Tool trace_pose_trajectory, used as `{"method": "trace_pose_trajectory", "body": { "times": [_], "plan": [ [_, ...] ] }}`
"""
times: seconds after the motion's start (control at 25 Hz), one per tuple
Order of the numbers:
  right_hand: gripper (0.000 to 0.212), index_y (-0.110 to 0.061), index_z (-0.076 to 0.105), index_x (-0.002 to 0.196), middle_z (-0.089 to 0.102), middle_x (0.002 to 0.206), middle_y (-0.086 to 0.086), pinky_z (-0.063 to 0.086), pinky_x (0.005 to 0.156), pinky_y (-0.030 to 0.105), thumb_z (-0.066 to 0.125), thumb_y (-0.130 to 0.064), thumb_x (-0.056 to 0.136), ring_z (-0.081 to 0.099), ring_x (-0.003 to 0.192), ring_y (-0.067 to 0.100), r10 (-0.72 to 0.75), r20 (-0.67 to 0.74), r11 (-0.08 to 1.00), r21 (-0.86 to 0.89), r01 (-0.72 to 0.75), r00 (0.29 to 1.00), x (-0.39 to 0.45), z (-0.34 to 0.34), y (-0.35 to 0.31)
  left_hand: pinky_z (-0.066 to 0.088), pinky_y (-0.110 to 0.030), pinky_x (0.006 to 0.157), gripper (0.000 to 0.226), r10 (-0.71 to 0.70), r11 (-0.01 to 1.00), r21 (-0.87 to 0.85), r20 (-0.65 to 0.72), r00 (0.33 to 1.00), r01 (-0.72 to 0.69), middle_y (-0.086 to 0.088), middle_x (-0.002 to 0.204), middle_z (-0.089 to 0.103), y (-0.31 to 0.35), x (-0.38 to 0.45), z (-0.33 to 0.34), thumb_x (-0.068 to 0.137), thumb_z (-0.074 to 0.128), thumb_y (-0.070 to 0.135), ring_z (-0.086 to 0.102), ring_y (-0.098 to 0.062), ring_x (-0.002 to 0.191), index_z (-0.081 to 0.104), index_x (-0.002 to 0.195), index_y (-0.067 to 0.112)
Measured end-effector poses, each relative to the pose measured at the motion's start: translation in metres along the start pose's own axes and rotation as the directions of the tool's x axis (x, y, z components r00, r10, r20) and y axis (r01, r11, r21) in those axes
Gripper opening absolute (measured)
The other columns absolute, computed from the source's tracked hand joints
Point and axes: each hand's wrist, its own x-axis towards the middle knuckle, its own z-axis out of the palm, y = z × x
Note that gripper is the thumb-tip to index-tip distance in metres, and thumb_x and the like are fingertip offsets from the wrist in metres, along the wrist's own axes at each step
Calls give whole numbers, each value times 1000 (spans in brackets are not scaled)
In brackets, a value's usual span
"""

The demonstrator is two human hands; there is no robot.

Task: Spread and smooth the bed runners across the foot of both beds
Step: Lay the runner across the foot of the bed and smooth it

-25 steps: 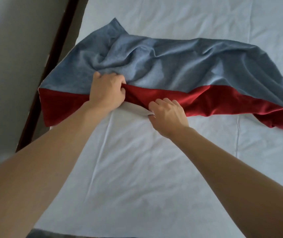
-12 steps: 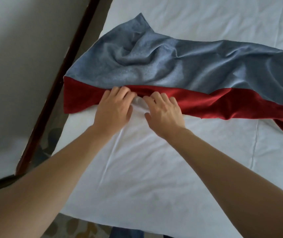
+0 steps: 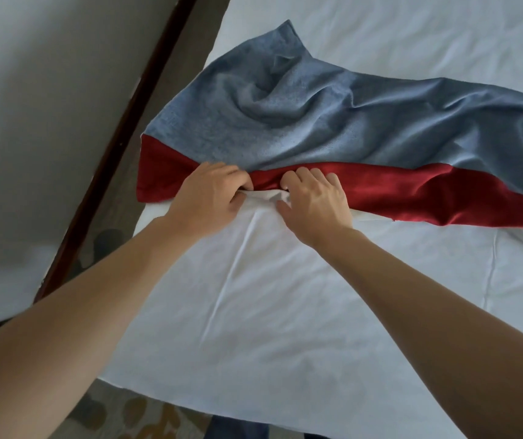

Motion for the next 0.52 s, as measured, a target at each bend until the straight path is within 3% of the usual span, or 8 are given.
{"method": "trace_pose_trajectory", "body": {
  "times": [0.08, 0.16, 0.28, 0.32, 0.44, 0.52],
  "plan": [
    [2, -10, 62, 81, 59, 73, 6, 35, 71, 39, 60, -10, 82, 55, 72, 31, -29, -16, 999, 37, 30, 999, -3, -4, -5, 50, -34, 74, 12, -97, 972, -202, 107, 990, 117, 12, 82, 69, -3, 1, -20, 83, 65, 11, 63, -10, 78, 72, 87, 21],
    [7, -10, 58, 75, 55, 68, 6, 34, 66, 38, 63, -6, 76, 52, 65, 31, -74, -3, 993, 96, 74, 997, -20, -8, -6, 48, -21, 67, 13, -149, 919, -306, 318, 936, 250, 20, 79, 69, -6, 6, -37, 83, 69, 19, 64, 2, 76, 72, 82, 31],
    [10, -13, 58, 77, 55, 70, 3, 39, 64, 39, 68, -11, 73, 52, 67, 29, -141, 69, 987, 84, 135, 988, -54, -7, -11, 47, -18, 64, 12, -108, 955, -169, 568, 816, 244, 21, 75, 69, 1, 7, -38, 79, 70, 22, 63, 6, 72, 72, 80, 33],
    [10, -14, 60, 79, 56, 72, 2, 41, 65, 39, 68, -12, 74, 52, 69, 27, -136, 83, 989, 66, 131, 987, -56, -6, -12, 49, -22, 65, 11, -121, 965, -126, 571, 812, 232, 18, 74, 68, 5, 4, -34, 79, 68, 21, 62, 2, 71, 71, 80, 32],
    [7, -15, 63, 81, 58, 73, 1, 40, 66, 38, 67, -14, 75, 53, 70, 26, -97, 40, 995, 43, 95, 994, -40, -1, -8, 52, -32, 68, 12, -169, 969, -97, 418, 893, 229, 15, 79, 65, 10, -9, -25, 81, 63, 23, 61, -6, 75, 63, 78, 35],
    [7, -14, 62, 75, 58, 70, 4, 39, 65, 39, 67, -12, 72, 54, 69, 29, -95, 56, 994, 51, 92, 994, -41, 3, -13, 49, -31, 67, 17, -150, 985, 0, 492, 857, 172, 13, 81, 63, 13, -17, -19, 79, 60, 22, 61, -11, 79, 58, 73, 38]
  ]
}}
